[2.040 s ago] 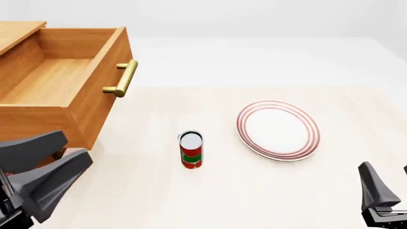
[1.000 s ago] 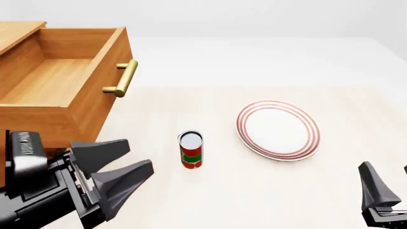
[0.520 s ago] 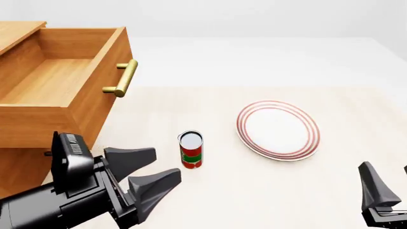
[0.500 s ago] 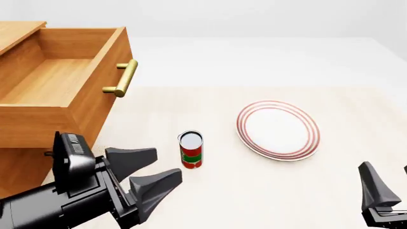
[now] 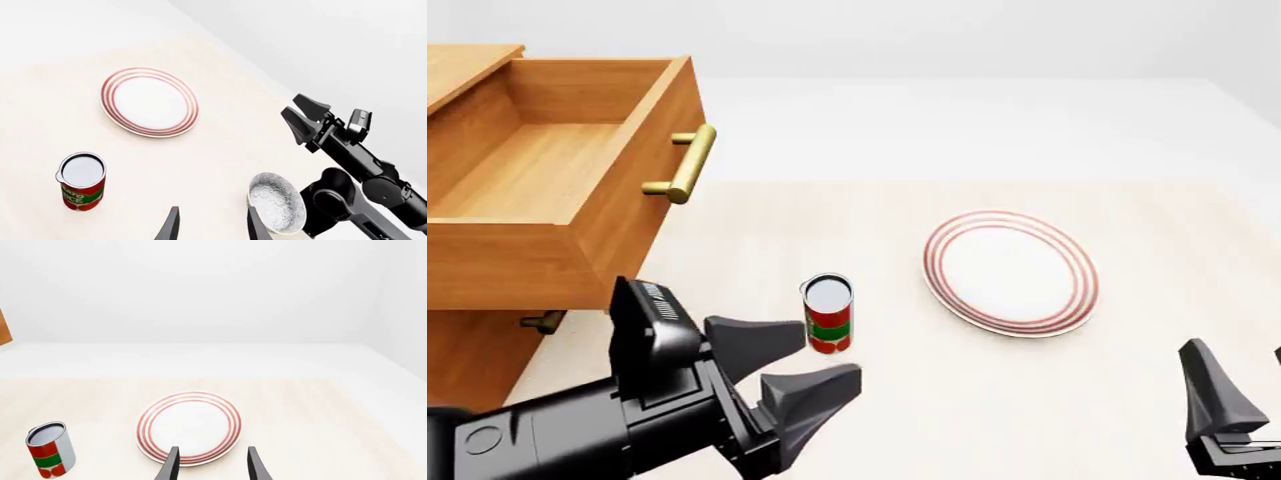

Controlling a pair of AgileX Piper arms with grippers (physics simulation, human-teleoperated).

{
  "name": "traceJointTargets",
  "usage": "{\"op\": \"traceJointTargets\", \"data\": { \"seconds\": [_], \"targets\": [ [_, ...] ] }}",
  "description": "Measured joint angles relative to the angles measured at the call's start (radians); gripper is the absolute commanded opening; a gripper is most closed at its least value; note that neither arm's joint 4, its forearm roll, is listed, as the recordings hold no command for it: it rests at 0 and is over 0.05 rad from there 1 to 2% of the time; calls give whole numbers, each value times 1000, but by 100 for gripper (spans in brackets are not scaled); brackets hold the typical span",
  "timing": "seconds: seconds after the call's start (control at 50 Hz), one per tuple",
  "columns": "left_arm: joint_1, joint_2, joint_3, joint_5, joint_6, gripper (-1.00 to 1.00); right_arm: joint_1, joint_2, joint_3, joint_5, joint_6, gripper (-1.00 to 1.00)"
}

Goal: Put the bowl in the top drawer of the cabinet.

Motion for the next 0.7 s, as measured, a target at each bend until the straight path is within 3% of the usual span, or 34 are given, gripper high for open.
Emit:
{"op": "traceJointTargets", "data": {
  "seconds": [0.7],
  "targets": [
    [-86,239,-62,-147,-82,100,0,-2,14,-11,0,100]
  ]
}}
